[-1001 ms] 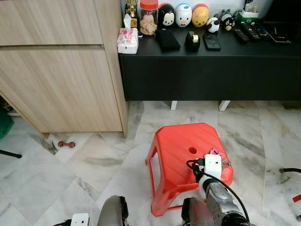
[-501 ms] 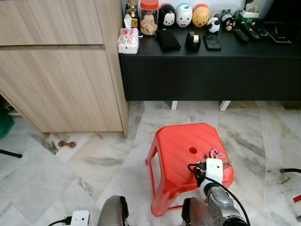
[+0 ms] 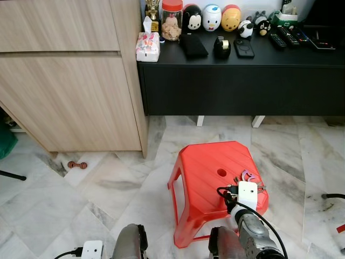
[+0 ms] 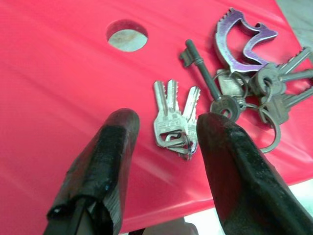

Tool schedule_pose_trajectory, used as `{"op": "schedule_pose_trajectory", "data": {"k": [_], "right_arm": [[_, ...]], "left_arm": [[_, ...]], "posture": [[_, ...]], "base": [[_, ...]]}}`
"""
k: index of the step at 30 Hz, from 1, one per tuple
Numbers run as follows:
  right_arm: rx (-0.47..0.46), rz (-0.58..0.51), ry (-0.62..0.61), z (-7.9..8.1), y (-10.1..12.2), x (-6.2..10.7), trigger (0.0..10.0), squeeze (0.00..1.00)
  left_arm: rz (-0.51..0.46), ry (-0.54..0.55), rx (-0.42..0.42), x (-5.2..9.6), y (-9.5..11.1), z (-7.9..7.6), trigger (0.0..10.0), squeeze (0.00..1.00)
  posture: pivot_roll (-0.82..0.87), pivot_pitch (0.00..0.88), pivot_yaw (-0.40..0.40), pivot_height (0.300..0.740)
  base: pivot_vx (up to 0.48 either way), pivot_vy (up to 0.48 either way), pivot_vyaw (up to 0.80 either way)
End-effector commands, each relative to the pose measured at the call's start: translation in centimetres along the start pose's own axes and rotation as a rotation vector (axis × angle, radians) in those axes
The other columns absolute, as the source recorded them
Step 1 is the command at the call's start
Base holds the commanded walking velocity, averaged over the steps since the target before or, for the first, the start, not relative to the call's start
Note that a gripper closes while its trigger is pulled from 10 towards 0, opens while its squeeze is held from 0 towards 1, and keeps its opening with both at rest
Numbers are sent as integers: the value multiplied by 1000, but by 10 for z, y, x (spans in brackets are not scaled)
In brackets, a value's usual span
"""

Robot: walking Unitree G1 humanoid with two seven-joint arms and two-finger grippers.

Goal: Hang keys on a hook

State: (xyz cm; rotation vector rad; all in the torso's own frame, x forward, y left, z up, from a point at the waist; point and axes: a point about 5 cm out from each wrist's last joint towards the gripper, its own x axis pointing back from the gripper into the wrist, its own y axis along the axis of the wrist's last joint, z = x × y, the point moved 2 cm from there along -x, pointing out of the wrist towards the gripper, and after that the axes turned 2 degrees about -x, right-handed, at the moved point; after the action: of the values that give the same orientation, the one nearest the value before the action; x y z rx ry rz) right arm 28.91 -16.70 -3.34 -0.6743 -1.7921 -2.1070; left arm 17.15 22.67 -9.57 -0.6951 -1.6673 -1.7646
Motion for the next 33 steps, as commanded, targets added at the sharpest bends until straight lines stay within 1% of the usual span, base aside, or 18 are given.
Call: {"op": "schedule_pose_trajectory", "data": {"k": [1,5,17,33], "right_arm": [[-7,-10,-9,-5,1,0,10000,0],[5,-20,0,-5,2,1,10000,0],[9,1,10,-6,-9,5,10000,0],[10,24,-7,-10,-15,6,10000,0]], "left_arm": [[14,-17,-1,0,-2,-4,10000,0],[20,-31,-28,-1,-2,-5,10000,0],[27,-29,-22,-2,-1,-6,10000,0],[37,-23,-24,-1,-4,-6,10000,0]], "posture": [[60,119,-31,612],[58,116,-31,612],[56,107,-32,612],[57,111,-32,612]], "base": [[0,0,0],[0,0,0],[0,0,0],[0,0,0]]}}
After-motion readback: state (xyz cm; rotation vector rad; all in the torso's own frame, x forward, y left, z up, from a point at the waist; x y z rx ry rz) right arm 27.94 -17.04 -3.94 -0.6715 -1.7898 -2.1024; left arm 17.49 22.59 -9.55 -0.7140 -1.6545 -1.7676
